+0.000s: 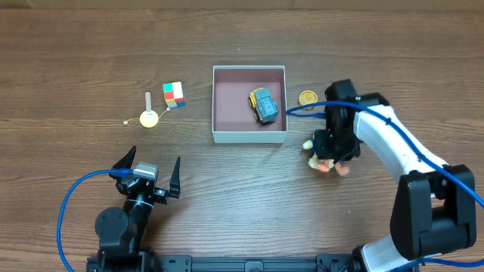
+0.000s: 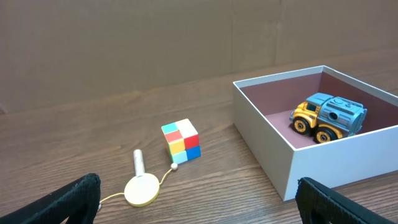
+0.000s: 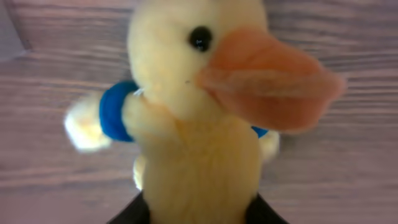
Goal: Pack container
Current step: 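Carry the duck with the right gripper and drop it into the box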
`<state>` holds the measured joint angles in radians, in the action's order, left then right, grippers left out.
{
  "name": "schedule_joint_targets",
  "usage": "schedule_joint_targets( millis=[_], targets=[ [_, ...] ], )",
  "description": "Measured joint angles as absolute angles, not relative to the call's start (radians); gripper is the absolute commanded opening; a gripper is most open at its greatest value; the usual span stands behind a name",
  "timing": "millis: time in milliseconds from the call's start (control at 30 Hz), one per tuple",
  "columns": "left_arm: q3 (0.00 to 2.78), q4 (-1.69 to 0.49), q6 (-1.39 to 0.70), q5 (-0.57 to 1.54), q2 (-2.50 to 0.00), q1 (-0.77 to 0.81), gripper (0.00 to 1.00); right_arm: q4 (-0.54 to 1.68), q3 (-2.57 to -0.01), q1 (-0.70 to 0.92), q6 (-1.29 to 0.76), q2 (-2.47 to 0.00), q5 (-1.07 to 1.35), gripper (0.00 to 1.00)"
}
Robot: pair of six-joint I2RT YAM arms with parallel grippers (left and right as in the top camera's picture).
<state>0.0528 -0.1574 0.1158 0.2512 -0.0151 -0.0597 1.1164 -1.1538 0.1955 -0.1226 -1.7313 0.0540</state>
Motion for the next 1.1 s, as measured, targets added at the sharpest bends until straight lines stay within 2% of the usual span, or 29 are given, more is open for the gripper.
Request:
schedule_joint_targets(
  millis=[333,533,633,867,1100],
  targets=[
    [0.053,-0.158,0.116,0.251,-0.015,-0.06,1.0,1.374,-1.612,0.196,-0.165,-1.732,0.062,0.27],
    [0.053,-0.157,0.116,0.251,-0.015,-0.06,1.0,1.396,-1.85,0.207,-0.198,-1.732,0.181,0.27],
    [0.053,-0.157,0.116,0.251,-0.015,-0.06,1.0,1.359,-1.879,0.262,-0.219,-1.732,0.21,0.27],
    [0.053,-0.157,0.116,0.251,-0.015,-0.06,1.0,1.281,-1.879,0.514,-0.309,-1.741,0.158,0.27],
    [0.053,-0.157,0.116,0.251,-0.015,-0.06,1.0,1.242,-1.879,0.584,-0.381,-1.85,0.091,0.28]
  ],
)
